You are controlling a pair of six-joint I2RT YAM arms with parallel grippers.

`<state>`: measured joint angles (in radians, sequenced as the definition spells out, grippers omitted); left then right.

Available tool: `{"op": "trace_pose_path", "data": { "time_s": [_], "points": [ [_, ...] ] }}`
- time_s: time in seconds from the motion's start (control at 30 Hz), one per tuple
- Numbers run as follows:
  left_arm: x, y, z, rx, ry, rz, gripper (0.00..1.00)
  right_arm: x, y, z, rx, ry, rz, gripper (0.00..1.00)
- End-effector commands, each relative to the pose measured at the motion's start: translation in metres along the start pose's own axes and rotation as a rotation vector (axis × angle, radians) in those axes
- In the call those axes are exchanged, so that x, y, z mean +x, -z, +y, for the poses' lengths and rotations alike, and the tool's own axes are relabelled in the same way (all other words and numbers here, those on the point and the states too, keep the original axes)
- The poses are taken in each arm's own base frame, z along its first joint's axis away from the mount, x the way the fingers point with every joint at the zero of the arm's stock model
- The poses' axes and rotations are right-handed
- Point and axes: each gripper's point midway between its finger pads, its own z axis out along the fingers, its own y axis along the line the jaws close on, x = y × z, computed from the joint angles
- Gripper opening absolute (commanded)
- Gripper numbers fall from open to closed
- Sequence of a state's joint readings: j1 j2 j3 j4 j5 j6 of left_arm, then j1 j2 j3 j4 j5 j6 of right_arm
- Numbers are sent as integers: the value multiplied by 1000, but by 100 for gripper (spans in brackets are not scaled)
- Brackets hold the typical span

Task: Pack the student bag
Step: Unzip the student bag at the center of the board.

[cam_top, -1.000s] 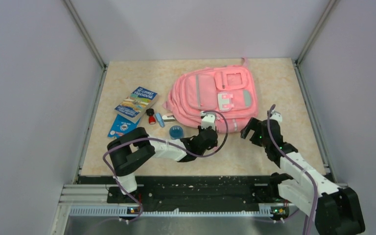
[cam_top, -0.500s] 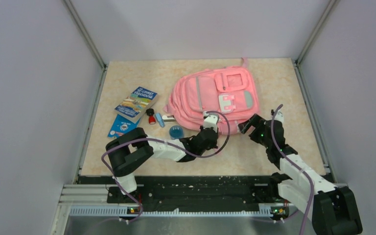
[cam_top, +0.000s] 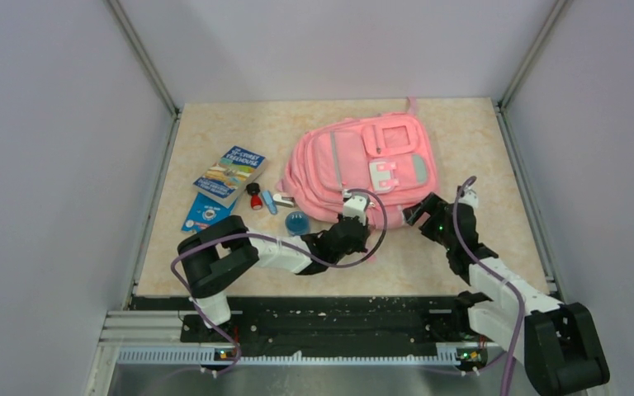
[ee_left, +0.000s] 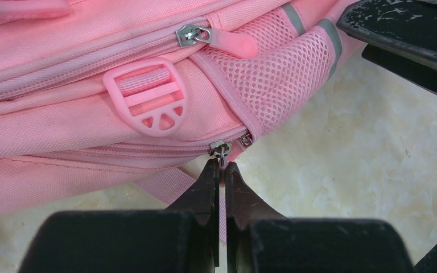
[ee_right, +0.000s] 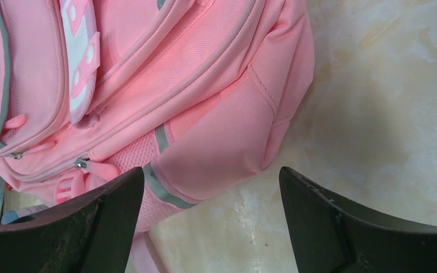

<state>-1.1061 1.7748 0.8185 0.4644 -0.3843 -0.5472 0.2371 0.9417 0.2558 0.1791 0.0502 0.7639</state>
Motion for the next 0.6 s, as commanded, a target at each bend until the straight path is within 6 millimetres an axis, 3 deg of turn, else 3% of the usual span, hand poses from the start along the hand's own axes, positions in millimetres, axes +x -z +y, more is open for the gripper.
{"op": "trace_pose_path", "data": {
  "time_s": [0.0,0.27,0.53,0.57],
  "points": [
    [-39,13,-29,108,45,-105,0,-14,-9,7,-15,-10,-50,83],
    [-46,15,-34,129,34,-118,0,-16,-16,8,-16,-9,-57,53],
    [-51,18,-20,64,-20,-136,0,-34,-13,6,26,-8,-122,0],
    [-54,19,-17,47,-25,-146,0,-36,-13,6,32,-6,-124,0]
  ]
}}
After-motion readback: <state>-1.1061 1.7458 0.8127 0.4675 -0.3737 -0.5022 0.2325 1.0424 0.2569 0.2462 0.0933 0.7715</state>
